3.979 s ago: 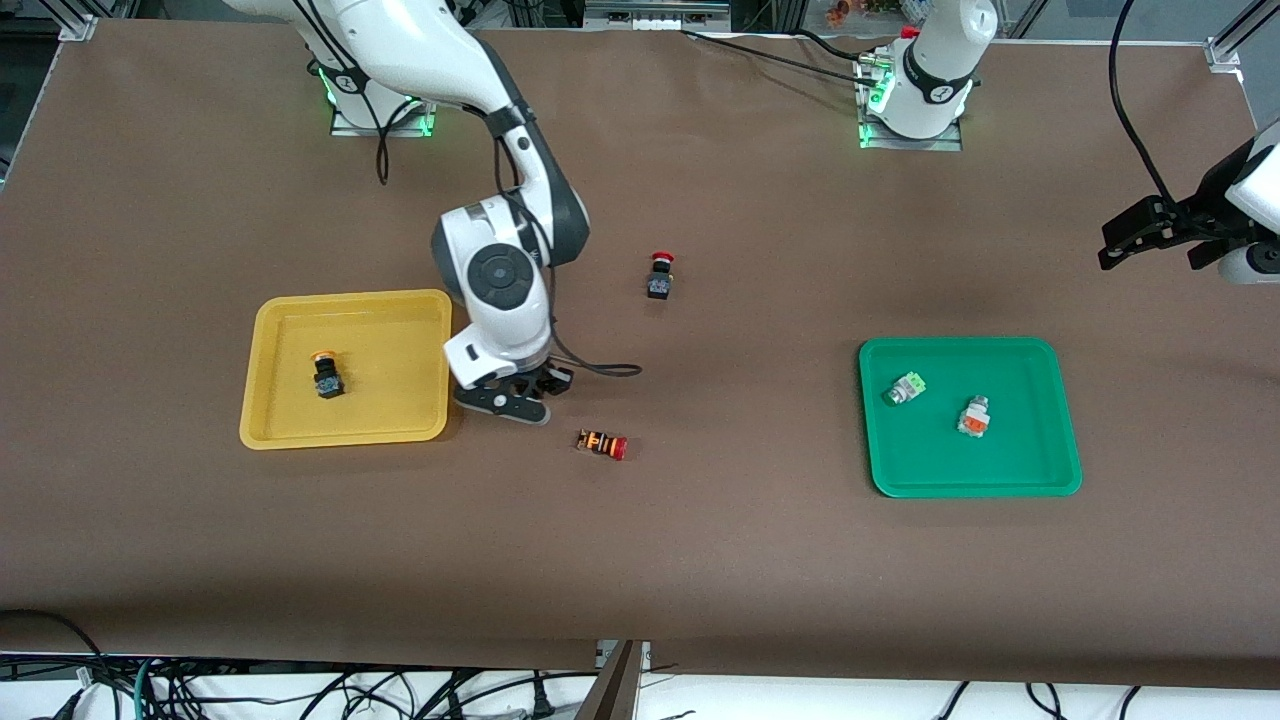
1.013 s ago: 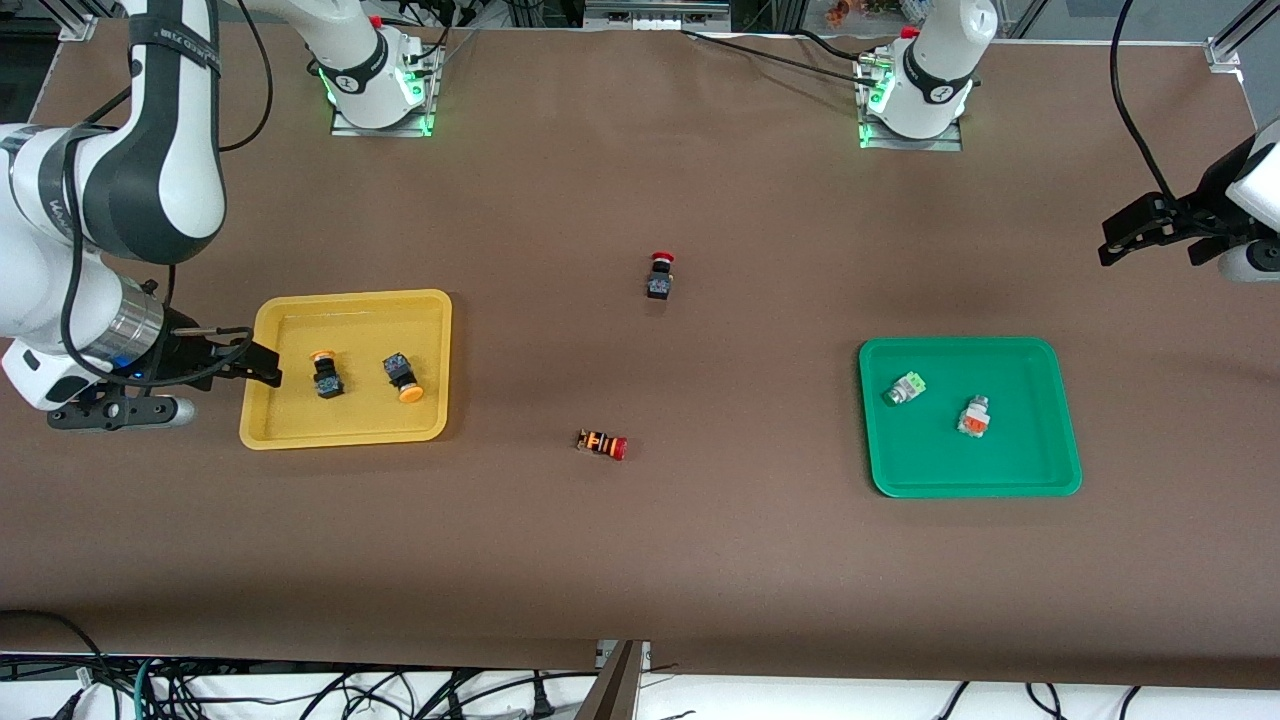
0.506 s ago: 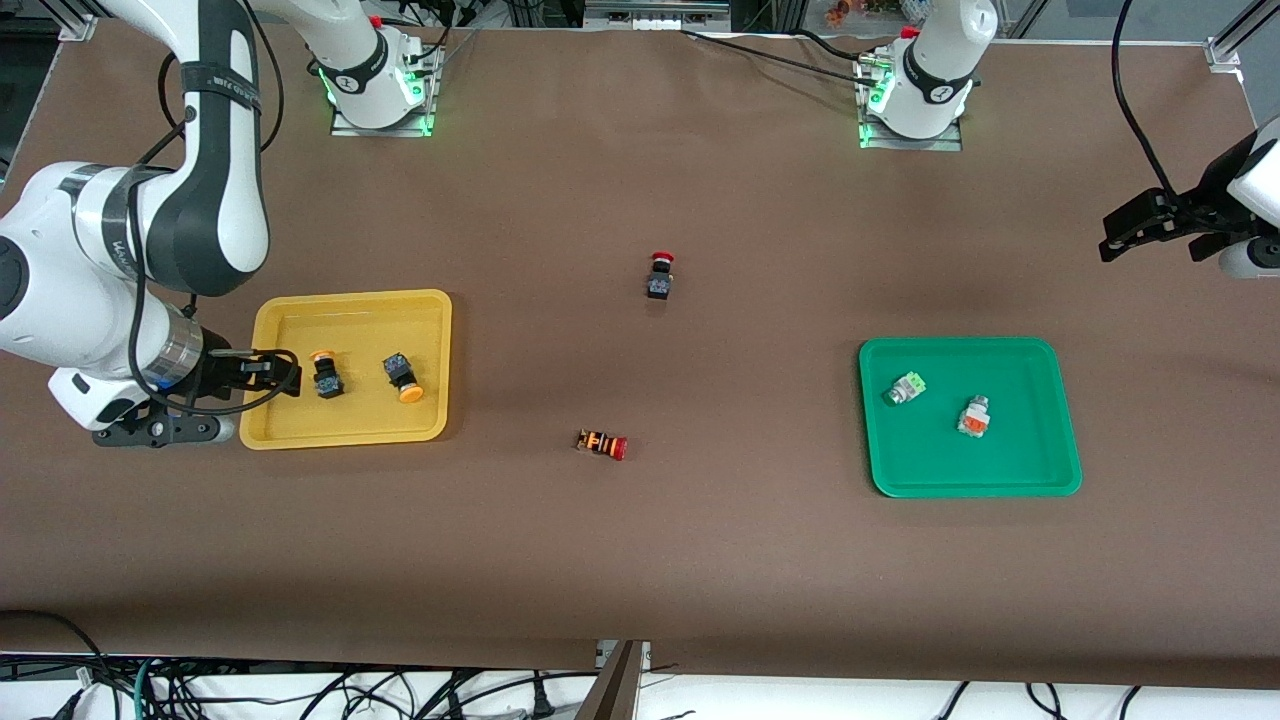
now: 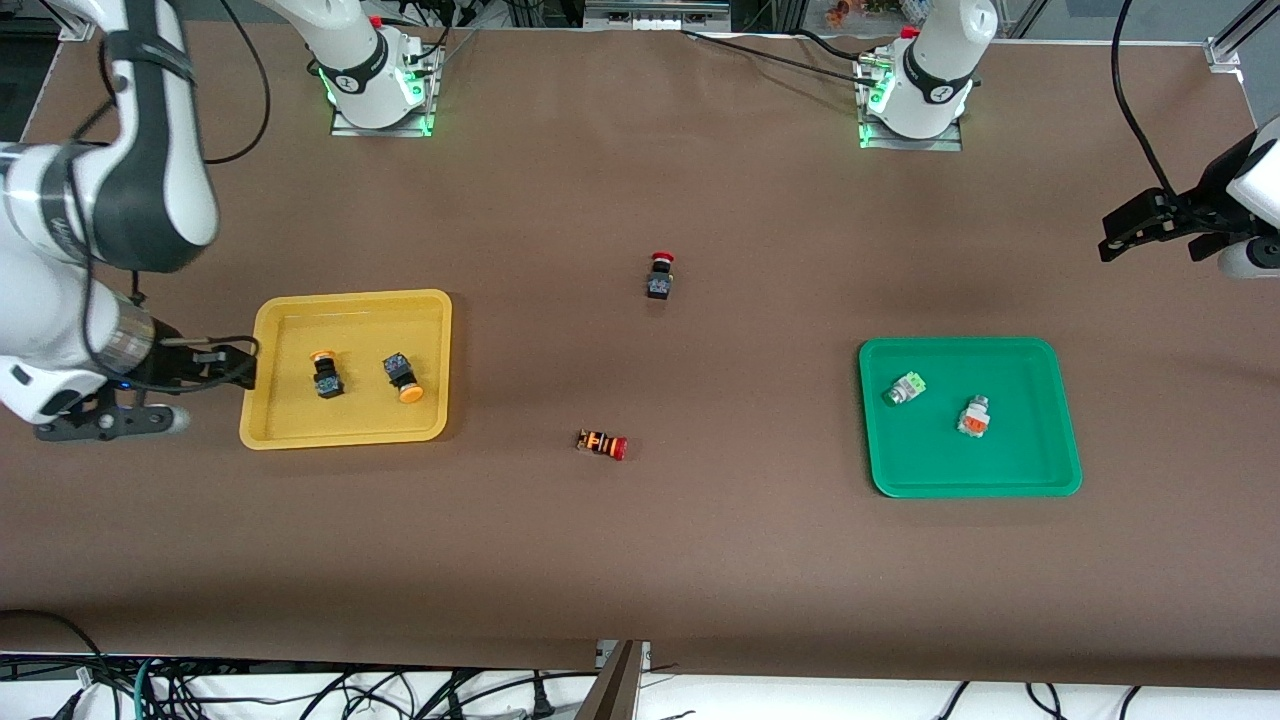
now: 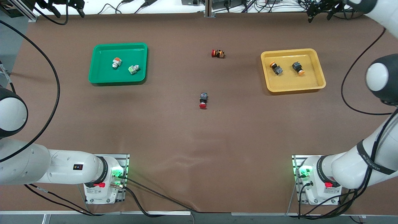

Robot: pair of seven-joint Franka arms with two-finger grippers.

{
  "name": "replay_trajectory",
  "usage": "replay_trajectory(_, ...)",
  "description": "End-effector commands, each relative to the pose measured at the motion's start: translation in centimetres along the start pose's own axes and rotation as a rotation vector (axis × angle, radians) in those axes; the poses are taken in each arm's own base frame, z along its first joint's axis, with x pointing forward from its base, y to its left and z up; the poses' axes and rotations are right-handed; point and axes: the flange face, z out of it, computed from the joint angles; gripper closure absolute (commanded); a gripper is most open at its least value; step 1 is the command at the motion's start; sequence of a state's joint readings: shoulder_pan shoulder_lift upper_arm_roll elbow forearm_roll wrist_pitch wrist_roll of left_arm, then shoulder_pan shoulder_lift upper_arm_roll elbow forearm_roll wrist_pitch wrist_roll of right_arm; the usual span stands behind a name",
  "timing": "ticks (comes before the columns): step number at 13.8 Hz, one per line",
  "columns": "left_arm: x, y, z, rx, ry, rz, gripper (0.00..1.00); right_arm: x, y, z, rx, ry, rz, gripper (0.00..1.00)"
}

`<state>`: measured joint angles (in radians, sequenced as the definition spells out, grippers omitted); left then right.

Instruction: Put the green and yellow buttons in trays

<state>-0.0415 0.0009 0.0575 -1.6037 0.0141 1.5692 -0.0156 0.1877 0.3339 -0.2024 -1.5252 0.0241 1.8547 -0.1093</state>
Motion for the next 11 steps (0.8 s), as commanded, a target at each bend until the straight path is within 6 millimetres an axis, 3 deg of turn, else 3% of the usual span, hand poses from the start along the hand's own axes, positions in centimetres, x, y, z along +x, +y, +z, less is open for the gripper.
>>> replay_trajectory(1,0.3,0.2,-0.5,0.023,-0.005,-0.001,0.0,-3.8,0.3,-4.8,0.011,0.066,0.016,0.06)
replay_trajectory(4,0.3,0.2,-0.6,0.022,-0.004,-0.001,0.0,-8.1,1.7,-9.6,0.012,0.123,0.036,0.06)
replay_trajectory(8,0.3,0.2,-0.5,0.016,-0.006,-0.001,0.0,-8.4,1.7,-13.4,0.029,0.018,0.072,0.04)
replay_trajectory(11,0.3,0.3,-0.5,0.013,-0.006,-0.001,0.0,-9.0,1.4,-13.4,0.04,-0.044,0.136,0.01)
